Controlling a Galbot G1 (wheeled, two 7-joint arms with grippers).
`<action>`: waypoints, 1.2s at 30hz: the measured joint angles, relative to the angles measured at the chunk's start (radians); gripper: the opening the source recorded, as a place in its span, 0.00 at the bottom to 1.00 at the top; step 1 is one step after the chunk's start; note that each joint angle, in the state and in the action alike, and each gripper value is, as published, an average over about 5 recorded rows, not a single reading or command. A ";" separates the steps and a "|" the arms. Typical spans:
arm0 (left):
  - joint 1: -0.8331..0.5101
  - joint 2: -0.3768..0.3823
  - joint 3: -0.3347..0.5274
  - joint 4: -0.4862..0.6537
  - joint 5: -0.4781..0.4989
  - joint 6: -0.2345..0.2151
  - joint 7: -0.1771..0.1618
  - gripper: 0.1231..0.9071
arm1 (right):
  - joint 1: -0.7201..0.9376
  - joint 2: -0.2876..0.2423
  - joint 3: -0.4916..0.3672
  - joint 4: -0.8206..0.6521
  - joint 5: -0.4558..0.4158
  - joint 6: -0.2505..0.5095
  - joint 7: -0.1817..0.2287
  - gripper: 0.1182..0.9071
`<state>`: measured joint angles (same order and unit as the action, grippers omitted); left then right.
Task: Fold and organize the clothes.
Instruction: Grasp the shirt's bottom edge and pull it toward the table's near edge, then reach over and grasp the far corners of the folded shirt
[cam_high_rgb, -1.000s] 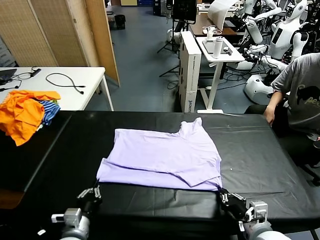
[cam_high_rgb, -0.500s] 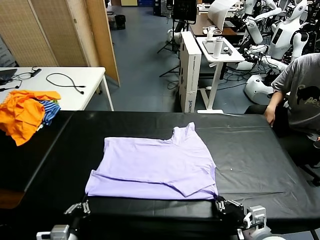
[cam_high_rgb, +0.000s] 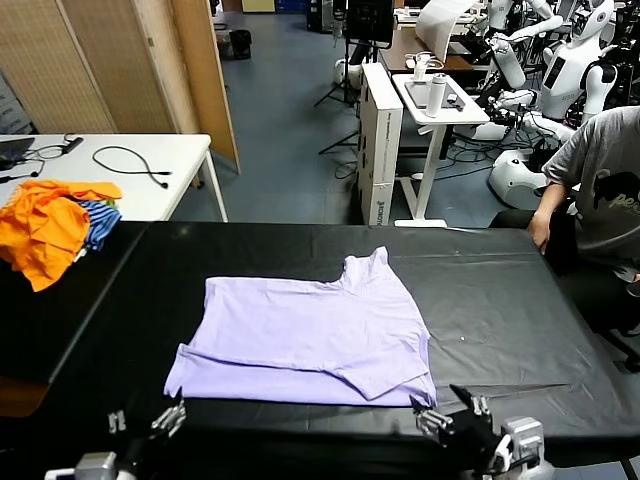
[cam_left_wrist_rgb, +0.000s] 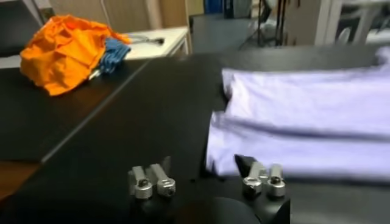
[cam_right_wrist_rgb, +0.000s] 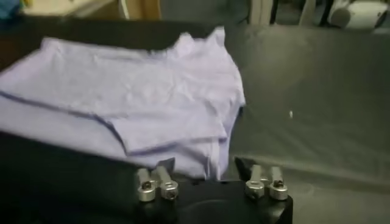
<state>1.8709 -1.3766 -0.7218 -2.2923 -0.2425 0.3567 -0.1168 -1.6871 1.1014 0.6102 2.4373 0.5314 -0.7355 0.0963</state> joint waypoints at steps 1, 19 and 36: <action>-0.013 0.007 0.001 0.000 -0.008 0.001 -0.002 0.99 | 0.033 -0.007 -0.004 -0.014 0.015 0.000 0.003 1.00; -0.549 0.248 0.110 0.236 -0.399 0.165 -0.026 1.00 | 0.702 -0.046 -0.220 -0.507 0.119 -0.001 0.045 1.00; -0.978 0.309 0.332 0.683 -0.447 0.242 -0.061 1.00 | 0.899 0.014 -0.328 -0.811 0.121 -0.001 0.033 1.00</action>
<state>0.8928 -1.0678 -0.3899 -1.6098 -0.6894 0.5991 -0.1777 -0.7878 1.1150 0.2824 1.6262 0.6525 -0.7364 0.1294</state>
